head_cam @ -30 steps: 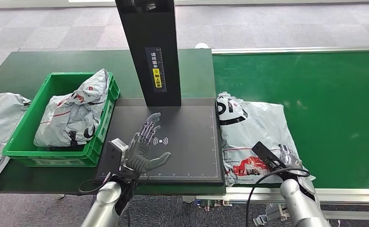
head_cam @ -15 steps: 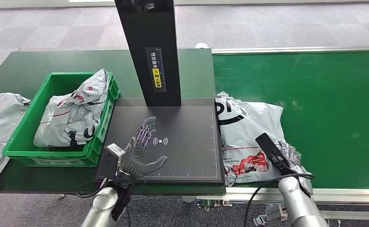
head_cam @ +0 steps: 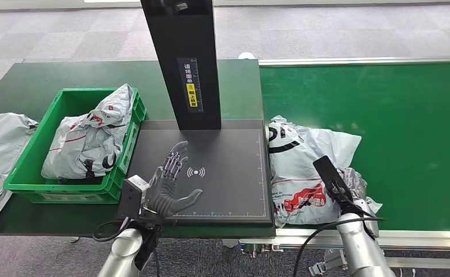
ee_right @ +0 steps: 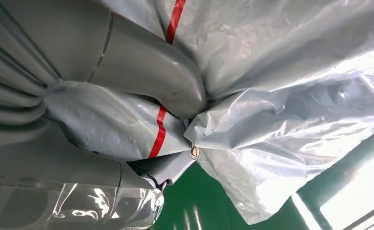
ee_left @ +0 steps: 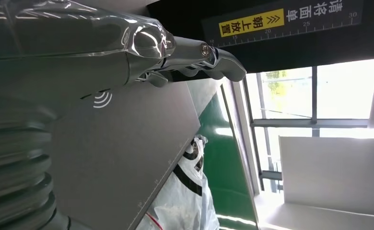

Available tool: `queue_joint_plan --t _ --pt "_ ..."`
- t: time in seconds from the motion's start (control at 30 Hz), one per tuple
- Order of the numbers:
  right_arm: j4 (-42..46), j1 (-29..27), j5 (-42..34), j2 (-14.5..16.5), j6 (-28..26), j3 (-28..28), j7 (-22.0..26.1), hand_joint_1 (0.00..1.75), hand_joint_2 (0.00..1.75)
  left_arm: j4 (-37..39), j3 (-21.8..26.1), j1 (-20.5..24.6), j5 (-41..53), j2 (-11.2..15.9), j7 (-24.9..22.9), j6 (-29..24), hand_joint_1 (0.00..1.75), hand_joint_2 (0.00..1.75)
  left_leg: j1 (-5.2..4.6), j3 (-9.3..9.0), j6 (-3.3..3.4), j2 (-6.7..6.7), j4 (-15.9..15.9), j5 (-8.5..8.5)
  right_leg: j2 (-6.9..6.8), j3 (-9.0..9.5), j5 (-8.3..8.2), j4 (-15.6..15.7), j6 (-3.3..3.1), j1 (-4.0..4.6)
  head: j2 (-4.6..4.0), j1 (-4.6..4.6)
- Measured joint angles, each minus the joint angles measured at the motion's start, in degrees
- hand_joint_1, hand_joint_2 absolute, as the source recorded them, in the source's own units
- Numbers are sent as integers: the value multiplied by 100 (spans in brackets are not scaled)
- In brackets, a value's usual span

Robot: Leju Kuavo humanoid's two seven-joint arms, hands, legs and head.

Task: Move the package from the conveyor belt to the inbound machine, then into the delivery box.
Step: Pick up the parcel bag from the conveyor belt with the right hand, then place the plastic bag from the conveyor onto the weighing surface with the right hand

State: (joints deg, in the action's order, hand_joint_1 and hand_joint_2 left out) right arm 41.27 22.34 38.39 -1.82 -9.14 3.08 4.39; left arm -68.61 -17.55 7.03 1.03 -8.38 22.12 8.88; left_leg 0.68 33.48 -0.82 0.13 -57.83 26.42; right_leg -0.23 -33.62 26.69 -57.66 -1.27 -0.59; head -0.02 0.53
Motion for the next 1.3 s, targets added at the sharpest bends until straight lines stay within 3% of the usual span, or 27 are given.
queue_joint_plan --t 0.27,0.43,0.6,0.73,0.87,0.97,1.1,1.23,1.3 --pt "345 -157 -297 41 -323 11 340 175 175 -78 0 -71 0 -2 0 -34 0 175 0 1 0 -3 0 0 -2 -1 0 0 0 0 0 0" --pt "955 -369 -1109 136 -832 127 1076 175 175 -118 0 -97 5 -3 12 -45 0 175 0 1 0 -4 0 0 -3 -1 0 0 0 0 0 0" --pt "2001 -752 -2036 292 -1482 267 2128 175 175 -116 0 -80 39 -17 119 4 0 175 0 1 0 -5 0 0 -3 -3 1 0 1 0 0 0" --pt "2947 -1039 -2358 430 -2076 292 2722 175 175 -67 0 -7 61 -61 212 32 0 175 0 1 0 -4 1 0 -3 -3 1 0 1 0 0 0" --pt "3759 -1234 -2456 551 -2348 284 3023 175 175 17 0 79 71 -92 258 56 0 175 0 1 0 -2 1 0 -2 -2 1 0 1 0 0 0" --pt "4131 -1278 -2398 584 -2242 207 3008 175 175 74 0 123 70 -105 301 66 0 175 0 0 0 0 2 0 -1 -1 0 0 0 0 0 -1" --pt "4204 -1165 -1898 549 -1575 -142 2596 175 175 108 0 156 56 -105 380 39 0 175 0 -2 -1 9 2 -1 7 0 -1 -1 -1 0 0 -1" --pt "4180 -1121 -1777 538 -1481 -224 2539 175 175 108 0 161 55 -104 399 18 0 175 0 -2 -1 9 2 -1 8 0 -1 -1 -1 0 0 -1" --pt "3789 -806 -1325 480 -908 -613 2272 175 175 85 8 182 125 -108 533 -433 0 175 1 -2 2 7 2 -4 5 0 -2 -3 -2 1 0 0"
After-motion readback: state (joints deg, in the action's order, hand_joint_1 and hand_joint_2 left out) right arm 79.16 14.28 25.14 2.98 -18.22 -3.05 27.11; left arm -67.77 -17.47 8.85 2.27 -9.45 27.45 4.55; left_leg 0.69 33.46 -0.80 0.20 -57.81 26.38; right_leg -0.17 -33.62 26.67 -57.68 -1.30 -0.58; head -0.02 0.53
